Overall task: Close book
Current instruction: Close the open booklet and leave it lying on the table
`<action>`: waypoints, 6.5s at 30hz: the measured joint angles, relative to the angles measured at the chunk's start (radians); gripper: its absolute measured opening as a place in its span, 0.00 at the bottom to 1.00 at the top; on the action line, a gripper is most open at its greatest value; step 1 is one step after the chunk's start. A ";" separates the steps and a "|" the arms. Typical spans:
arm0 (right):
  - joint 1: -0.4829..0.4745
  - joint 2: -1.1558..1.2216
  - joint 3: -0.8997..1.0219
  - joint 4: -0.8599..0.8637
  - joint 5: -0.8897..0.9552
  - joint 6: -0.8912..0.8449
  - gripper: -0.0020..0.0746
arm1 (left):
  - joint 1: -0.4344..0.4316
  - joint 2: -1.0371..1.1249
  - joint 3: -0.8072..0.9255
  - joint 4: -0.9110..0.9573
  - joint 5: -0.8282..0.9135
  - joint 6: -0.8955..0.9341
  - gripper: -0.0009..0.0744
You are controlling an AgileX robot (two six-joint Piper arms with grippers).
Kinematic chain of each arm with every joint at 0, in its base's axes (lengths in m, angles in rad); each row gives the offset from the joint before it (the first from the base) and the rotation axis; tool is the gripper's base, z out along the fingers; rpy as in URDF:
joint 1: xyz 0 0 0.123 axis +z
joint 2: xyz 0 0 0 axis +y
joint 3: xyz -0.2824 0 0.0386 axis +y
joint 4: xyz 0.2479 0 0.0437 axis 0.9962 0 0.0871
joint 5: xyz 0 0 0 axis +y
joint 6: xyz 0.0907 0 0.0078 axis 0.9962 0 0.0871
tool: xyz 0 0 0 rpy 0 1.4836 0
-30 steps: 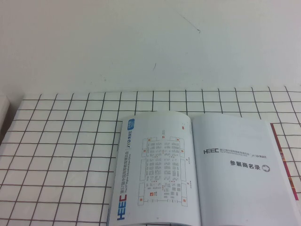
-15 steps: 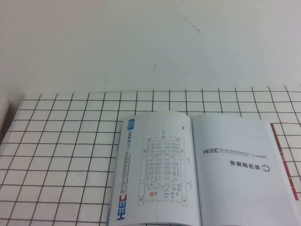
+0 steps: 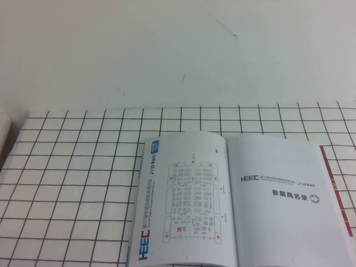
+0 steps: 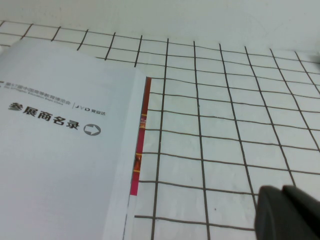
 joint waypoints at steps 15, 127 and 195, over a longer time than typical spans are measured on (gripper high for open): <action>0.000 0.000 0.009 0.000 -0.087 -0.001 0.02 | 0.000 0.000 0.002 0.000 -0.233 -0.002 0.01; 0.000 0.005 -0.447 0.022 -0.770 0.000 0.02 | 0.000 -0.002 -0.369 -0.064 -0.634 -0.179 0.01; 0.017 1.081 -0.726 1.314 0.580 -1.098 0.02 | 0.000 0.902 -0.632 -1.026 0.395 0.533 0.01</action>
